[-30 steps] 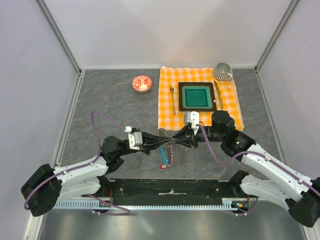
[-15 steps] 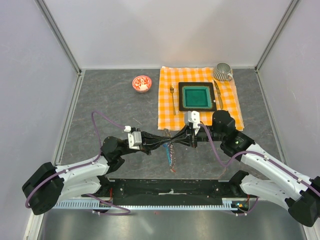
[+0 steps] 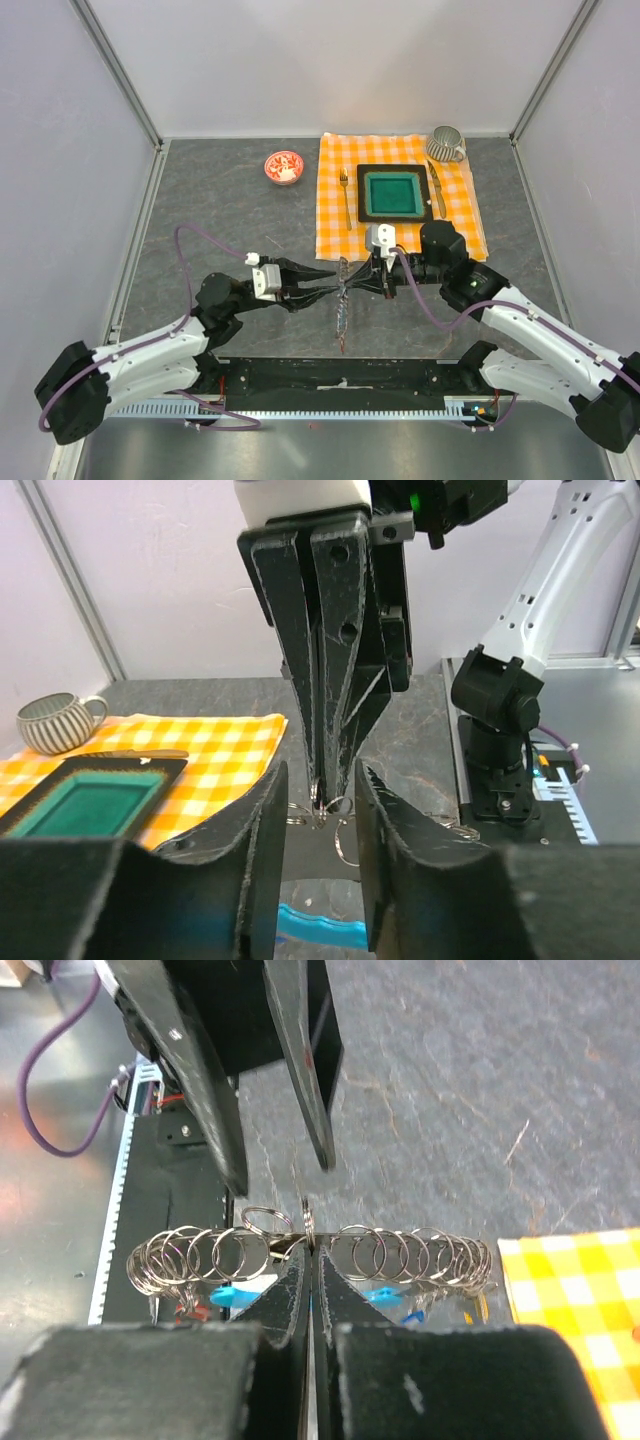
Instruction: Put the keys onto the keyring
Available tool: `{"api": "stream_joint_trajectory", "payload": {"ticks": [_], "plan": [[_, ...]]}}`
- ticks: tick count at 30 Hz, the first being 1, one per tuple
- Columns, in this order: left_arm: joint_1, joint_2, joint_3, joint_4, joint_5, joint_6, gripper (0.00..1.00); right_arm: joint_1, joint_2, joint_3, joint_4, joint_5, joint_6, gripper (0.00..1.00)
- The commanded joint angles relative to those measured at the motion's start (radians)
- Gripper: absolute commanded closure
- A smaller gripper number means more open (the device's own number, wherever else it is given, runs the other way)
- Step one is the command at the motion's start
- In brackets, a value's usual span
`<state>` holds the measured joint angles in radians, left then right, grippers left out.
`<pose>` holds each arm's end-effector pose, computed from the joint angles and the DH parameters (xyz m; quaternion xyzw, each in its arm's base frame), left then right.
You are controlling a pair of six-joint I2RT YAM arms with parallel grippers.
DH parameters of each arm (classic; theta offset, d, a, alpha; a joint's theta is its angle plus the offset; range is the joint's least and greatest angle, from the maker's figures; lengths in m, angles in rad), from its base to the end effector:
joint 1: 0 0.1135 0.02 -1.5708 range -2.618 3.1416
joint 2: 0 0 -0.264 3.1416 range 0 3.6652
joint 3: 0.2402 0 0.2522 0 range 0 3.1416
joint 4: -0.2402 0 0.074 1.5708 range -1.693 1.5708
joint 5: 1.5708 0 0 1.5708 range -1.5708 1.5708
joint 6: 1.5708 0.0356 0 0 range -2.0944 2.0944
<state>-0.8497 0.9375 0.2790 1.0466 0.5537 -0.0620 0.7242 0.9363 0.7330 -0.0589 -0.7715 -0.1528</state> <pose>0.1119 -0.1556 0.2633 0.4153 0.4081 -0.4884 0.6500 0.1421 0.1588 0.3096 -0.5195 0.5684 0.4454 0.4569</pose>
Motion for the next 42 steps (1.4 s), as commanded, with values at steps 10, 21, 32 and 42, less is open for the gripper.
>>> {"api": "stream_joint_trajectory", "payload": {"ticks": [10,21,32,42], "plan": [[-0.003,-0.046,0.282,-0.724,0.023,0.275,0.47,0.055,0.093,0.305,-0.479,0.219,-0.249,1.00],[-0.003,0.030,0.328,-0.757,0.055,0.291,0.52,0.153,0.173,0.391,-0.596,0.402,-0.315,1.00],[-0.006,0.069,0.325,-0.725,0.089,0.271,0.59,0.182,0.183,0.405,-0.607,0.414,-0.321,1.00],[-0.008,0.104,0.330,-0.677,0.126,0.243,0.68,0.195,0.197,0.405,-0.602,0.406,-0.321,1.00]]}}
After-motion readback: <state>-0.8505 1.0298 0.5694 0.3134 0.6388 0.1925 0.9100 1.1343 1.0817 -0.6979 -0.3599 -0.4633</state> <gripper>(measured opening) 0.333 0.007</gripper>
